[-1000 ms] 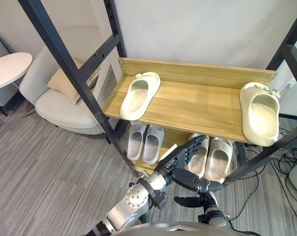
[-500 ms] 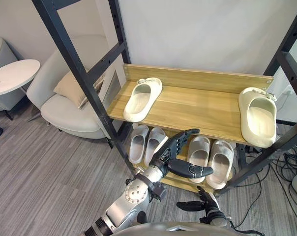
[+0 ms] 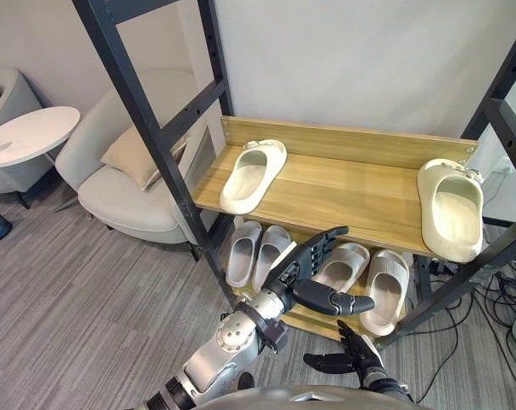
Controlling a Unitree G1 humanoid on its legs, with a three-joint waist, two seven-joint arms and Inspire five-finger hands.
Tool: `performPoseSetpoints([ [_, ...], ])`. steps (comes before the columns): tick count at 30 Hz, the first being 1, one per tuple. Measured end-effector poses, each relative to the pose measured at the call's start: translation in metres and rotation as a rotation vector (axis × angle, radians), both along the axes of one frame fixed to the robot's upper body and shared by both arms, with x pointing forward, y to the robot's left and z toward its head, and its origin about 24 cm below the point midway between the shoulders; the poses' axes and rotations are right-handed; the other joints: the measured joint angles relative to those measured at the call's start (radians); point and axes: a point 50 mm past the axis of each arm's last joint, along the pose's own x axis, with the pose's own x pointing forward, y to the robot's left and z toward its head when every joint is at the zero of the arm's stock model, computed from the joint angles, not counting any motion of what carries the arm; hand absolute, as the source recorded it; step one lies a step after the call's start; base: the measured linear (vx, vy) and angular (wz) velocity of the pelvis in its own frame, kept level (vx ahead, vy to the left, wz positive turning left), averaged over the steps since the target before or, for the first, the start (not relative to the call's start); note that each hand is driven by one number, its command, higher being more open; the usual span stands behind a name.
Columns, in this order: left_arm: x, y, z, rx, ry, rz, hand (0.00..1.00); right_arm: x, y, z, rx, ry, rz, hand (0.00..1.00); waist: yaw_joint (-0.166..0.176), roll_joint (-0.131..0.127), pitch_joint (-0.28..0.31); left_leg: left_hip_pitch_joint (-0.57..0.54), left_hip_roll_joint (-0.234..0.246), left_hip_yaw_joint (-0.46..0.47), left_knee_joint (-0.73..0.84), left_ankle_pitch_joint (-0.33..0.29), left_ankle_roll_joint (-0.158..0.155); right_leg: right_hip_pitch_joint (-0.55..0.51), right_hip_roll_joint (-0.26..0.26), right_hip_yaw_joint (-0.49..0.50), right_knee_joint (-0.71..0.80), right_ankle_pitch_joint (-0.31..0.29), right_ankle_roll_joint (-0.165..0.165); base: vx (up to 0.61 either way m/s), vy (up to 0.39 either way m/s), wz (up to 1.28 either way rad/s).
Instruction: Organize the slippers on the shoe rack
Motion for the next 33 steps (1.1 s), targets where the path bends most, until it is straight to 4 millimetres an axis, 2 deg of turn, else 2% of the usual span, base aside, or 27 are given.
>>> performPoseSetpoints([
  [2,-0.003,-0.003,-0.001,-0.006,0.013,-0.02,1.0,-0.011,0.006,0.0,0.031,0.027,0.027,1.0,0.0,-0.013,-0.005,0.0,0.0,-0.002,0.0,0.0,0.0,0.0,0.0,-0.002,0.002,-0.003,-0.001,0.0,-0.002,0.02],
  [11,-0.017,-0.017,-0.003,-0.051,0.056,-0.169,1.0,-0.011,0.009,-0.006,0.041,0.06,0.04,1.0,0.014,-0.021,-0.007,0.02,-0.001,0.001,0.0,0.0,0.0,0.015,-0.004,0.0,0.013,-0.008,-0.003,0.0,0.001,0.0],
  [15,-0.044,-0.045,0.02,-0.154,-0.021,-0.452,1.0,-0.01,0.014,-0.007,0.034,0.064,0.064,1.0,0.012,-0.029,-0.016,0.034,0.003,0.013,0.0,0.0,0.0,0.015,-0.006,0.014,0.027,-0.013,-0.004,-0.03,0.005,-0.09],
  [17,-0.046,-0.049,0.029,-0.18,-0.062,-0.511,1.0,-0.007,0.016,-0.008,0.039,0.063,0.067,1.0,-0.003,-0.028,-0.026,0.043,0.008,0.017,-0.001,0.0,-0.001,0.016,-0.006,0.02,0.034,-0.015,-0.007,-0.06,-0.001,-0.09],
  [27,-0.043,-0.048,0.033,-0.265,0.003,-0.489,1.0,-0.004,0.017,-0.012,0.034,0.072,0.065,1.0,-0.009,-0.03,-0.029,0.049,0.019,0.017,-0.004,0.002,-0.006,0.014,-0.003,0.024,0.047,-0.019,-0.008,-0.03,-0.005,-0.01],
  [33,-0.033,-0.043,0.063,-0.358,-0.081,-0.391,1.0,0.001,0.018,-0.014,0.02,0.076,0.076,1.0,-0.007,-0.03,-0.028,0.063,0.019,0.03,-0.001,0.0,-0.007,0.024,-0.004,0.034,0.046,-0.019,-0.008,0.01,-0.007,-0.05],
])
